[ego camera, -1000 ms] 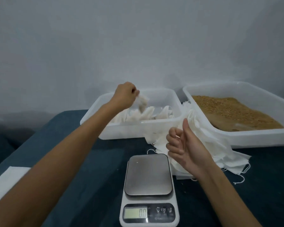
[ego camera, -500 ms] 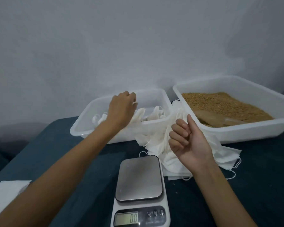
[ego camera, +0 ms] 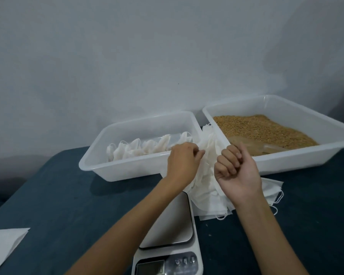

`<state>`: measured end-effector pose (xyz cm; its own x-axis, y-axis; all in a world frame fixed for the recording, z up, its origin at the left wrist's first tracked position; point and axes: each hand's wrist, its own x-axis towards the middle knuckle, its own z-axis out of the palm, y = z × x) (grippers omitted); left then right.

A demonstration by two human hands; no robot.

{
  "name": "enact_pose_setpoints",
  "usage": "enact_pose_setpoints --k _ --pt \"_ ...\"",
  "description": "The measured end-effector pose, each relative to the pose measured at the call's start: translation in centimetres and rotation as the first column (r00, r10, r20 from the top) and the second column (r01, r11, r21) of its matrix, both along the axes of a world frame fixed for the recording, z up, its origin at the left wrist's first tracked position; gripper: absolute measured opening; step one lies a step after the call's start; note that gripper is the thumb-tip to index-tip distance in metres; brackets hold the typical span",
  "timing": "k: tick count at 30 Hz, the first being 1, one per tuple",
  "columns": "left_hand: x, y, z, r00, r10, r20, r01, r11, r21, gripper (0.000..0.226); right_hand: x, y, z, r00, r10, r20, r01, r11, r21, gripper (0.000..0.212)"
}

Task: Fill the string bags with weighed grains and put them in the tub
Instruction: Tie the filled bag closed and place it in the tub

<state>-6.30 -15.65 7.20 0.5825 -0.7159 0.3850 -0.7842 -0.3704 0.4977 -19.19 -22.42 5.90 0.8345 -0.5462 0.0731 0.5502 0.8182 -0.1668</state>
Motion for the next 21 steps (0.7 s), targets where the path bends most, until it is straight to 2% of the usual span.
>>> enact_pose_setpoints --k 4,7,10,13,15,16,18,21 --pt "-0.8 -0.9 0.1 0.996 0.076 0.035 -0.071 0.988 -0.137 0.022 -0.1 0.0 0.0 1.000 0.004 0.007 -0.004 1.000 -0.001 0.054" --pt "-0.5 -0.9 0.4 0.993 -0.023 -0.119 -0.007 0.969 -0.245 0.015 -0.1 0.1 0.0 1.000 0.007 0.005 -0.007 1.000 -0.003 0.054" --pt "-0.3 -0.2 0.7 0.931 -0.167 -0.324 0.047 0.936 -0.350 0.018 -0.1 0.2 0.2 1.000 0.003 -0.007 -0.003 1.000 -0.012 0.053" --pt "-0.2 1.5 1.4 0.871 -0.206 -0.446 -0.040 0.875 -0.483 0.018 -0.2 0.4 0.5 0.999 -0.024 -0.031 0.023 0.999 -0.045 0.052" --pt "0.3 3.6 1.7 0.844 -0.247 -0.476 -0.071 0.828 -0.556 0.019 -0.2 0.5 0.6 0.995 -0.067 -0.069 0.060 0.993 -0.097 0.051" --pt "0.4 4.9 1.7 0.815 -0.289 -0.502 -0.073 0.808 -0.584 0.020 -0.1 0.6 0.7 0.991 -0.090 -0.095 0.077 0.987 -0.140 0.050" --pt "0.6 7.4 1.4 0.690 -0.405 -0.601 -0.095 0.771 -0.629 0.021 0.2 1.0 0.7 0.978 -0.136 -0.158 0.089 0.958 -0.273 0.047" --pt "0.6 10.0 0.5 0.397 -0.568 -0.721 -0.182 0.722 -0.668 0.016 0.9 2.2 0.7 0.945 -0.196 -0.263 0.019 0.833 -0.552 0.042"
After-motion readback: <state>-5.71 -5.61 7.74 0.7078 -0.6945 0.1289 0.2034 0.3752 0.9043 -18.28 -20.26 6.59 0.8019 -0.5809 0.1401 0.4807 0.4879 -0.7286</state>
